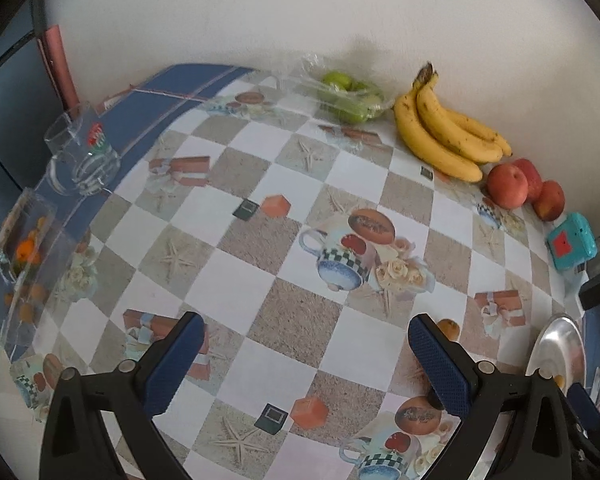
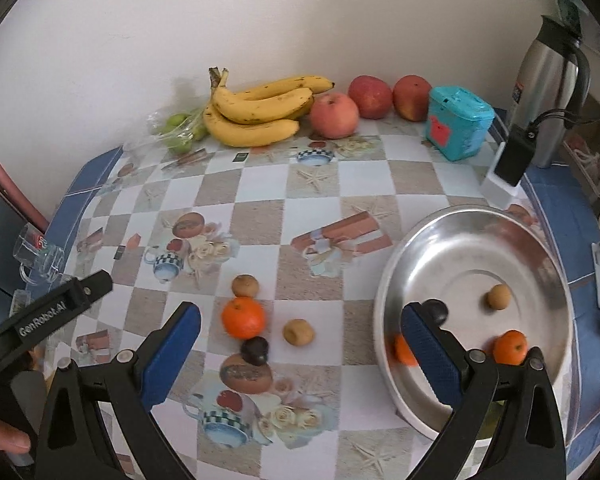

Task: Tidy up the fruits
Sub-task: 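Close the right tool on a small brown fruit while the left tool closes on the orange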

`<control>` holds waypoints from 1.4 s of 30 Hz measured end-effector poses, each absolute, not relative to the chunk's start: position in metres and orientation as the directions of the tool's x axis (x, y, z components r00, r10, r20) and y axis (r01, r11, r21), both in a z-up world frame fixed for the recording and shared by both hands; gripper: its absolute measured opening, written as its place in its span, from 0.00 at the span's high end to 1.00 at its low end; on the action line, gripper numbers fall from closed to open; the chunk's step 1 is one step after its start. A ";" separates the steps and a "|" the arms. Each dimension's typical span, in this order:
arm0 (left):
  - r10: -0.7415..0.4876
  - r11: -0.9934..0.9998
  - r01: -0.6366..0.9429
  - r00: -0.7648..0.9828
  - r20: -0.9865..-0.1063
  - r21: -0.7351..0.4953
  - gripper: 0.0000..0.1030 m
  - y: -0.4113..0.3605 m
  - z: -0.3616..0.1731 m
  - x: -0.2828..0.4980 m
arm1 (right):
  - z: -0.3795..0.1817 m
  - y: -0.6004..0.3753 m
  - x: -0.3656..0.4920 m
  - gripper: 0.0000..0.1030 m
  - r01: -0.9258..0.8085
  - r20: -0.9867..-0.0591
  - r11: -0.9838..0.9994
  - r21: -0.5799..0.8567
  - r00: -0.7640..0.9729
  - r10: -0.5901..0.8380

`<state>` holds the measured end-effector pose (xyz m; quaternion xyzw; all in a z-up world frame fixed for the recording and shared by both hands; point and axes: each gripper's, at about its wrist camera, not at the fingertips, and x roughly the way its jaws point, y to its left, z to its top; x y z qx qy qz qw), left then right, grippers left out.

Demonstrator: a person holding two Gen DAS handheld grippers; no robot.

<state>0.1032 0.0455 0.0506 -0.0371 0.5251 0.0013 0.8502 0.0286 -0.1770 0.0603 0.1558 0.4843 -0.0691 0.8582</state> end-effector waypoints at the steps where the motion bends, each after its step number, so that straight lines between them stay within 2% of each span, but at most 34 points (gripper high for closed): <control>1: -0.040 0.998 -0.034 0.433 -0.901 -0.061 0.00 0.044 0.046 0.105 | 0.058 -0.176 0.030 0.03 0.267 -0.853 0.940 0.210 0.520 0.043; 9: -0.061 0.998 -0.007 0.373 -0.926 -0.069 0.00 0.032 0.027 0.113 | 0.031 -0.178 0.035 0.06 0.288 -0.875 0.930 0.228 0.479 0.067; 11: -0.075 0.997 0.008 0.369 -0.926 -0.077 0.00 0.027 0.025 0.114 | 0.025 -0.180 0.035 0.14 0.292 -0.879 0.927 0.236 0.471 0.075; 15: -0.100 0.995 0.041 0.365 -0.926 -0.092 0.00 0.016 0.022 0.115 | 0.015 -0.183 0.036 0.17 0.297 -0.886 0.923 0.244 0.454 0.088; 18: -0.122 0.992 0.058 0.354 -0.927 -0.109 0.00 0.008 0.020 0.115 | 0.012 -0.185 0.036 0.33 0.297 -0.889 0.924 0.241 0.448 0.088; 21: -0.179 0.984 0.076 0.321 -0.930 -0.163 0.00 0.000 0.016 0.113 | 0.008 -0.186 0.036 0.35 0.298 -0.893 0.923 0.243 0.441 0.092; 23: -0.190 0.981 0.090 0.310 -0.932 -0.170 0.00 -0.007 0.013 0.112 | 0.005 -0.186 0.037 0.44 0.297 -0.895 0.922 0.249 0.434 0.102; 30: -0.244 0.969 0.123 0.288 -0.926 -0.217 0.01 -0.022 0.007 0.112 | 0.000 -0.184 0.041 0.51 0.280 -0.894 0.922 0.268 0.428 0.130; 38: -0.310 0.948 0.155 0.243 -0.919 -0.279 0.17 -0.035 -0.004 0.113 | -0.014 -0.186 0.043 0.56 0.290 -0.897 0.909 0.299 0.409 0.165; 42: -0.318 0.944 0.164 0.234 -0.919 -0.285 0.20 -0.041 -0.009 0.112 | -0.019 -0.186 0.044 0.57 0.292 -0.898 0.907 0.303 0.406 0.169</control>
